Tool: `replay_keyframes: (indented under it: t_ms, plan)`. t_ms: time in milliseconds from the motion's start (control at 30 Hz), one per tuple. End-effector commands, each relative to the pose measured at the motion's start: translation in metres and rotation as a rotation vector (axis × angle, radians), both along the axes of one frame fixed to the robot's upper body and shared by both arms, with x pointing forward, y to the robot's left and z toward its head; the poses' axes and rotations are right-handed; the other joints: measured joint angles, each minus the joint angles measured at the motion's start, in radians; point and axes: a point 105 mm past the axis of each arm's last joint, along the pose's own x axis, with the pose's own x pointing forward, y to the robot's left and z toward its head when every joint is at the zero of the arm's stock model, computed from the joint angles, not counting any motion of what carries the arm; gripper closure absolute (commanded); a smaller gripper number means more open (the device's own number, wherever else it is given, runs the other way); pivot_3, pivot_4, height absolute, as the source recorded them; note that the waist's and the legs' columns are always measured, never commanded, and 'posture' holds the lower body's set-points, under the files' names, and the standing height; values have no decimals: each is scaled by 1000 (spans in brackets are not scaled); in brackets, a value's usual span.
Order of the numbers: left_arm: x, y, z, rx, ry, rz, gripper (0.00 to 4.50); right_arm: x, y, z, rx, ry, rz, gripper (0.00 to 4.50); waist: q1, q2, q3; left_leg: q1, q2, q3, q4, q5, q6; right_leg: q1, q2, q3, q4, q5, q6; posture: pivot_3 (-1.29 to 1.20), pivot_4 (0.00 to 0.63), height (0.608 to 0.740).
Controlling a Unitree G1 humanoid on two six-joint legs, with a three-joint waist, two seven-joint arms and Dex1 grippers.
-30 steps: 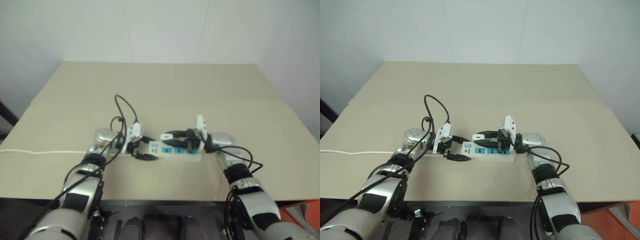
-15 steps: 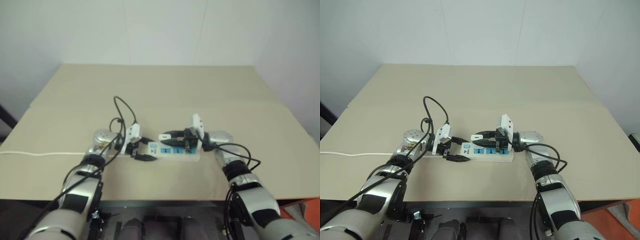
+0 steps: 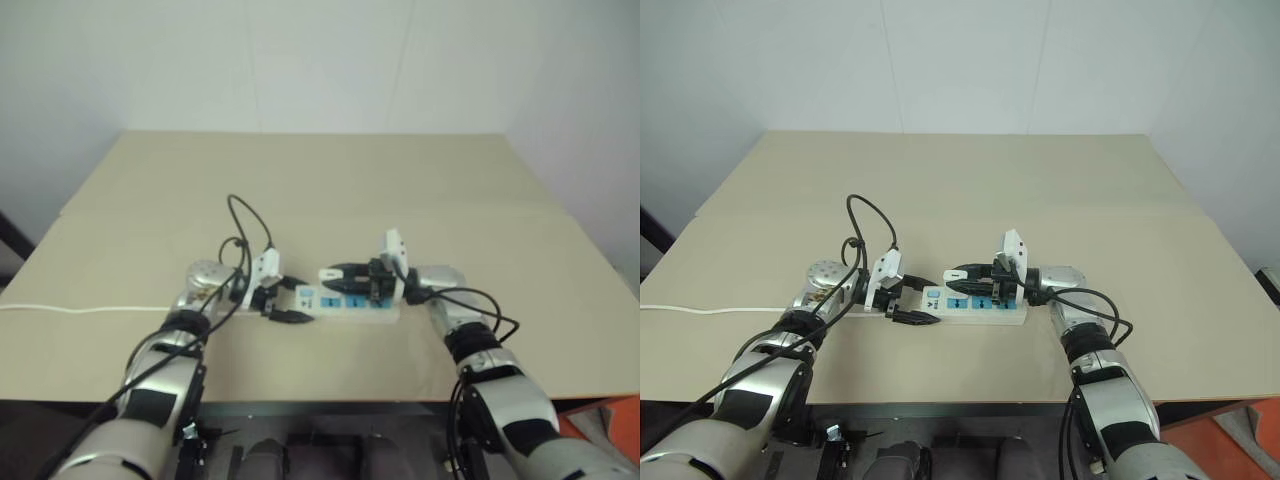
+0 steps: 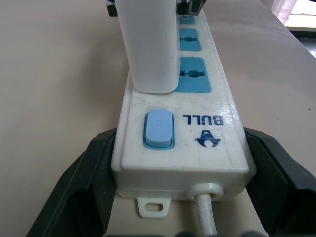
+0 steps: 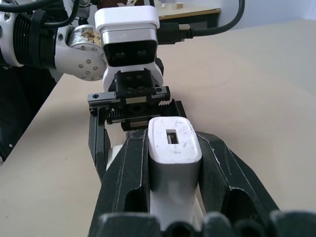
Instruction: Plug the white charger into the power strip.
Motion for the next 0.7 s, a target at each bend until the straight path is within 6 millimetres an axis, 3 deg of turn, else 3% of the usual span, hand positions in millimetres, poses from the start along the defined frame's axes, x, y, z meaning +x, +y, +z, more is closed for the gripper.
replay_keyframes:
  t_ms: [33,300,700]
  plan:
    - [2,0,13,-8,-53,-32,1211,-12,-27,-73,-198,185,-120,3392,-2,0,-1,1,0,-1,0,0,0,0,0,0,0,0,0,0,150,740]
    - [2,1,14,-3,-61,-30,1211,-14,-29,-82,-268,117,-114,3392,-6,0,-6,4,0,-4,-4,0,0,3,0,0,-4,-2,4,0,150,740]
    - [2,1,15,-6,-61,-29,1211,-7,-28,-75,-259,151,-126,3392,-7,1,-8,7,0,-6,-5,0,0,4,1,0,-4,-3,5,0,150,740]
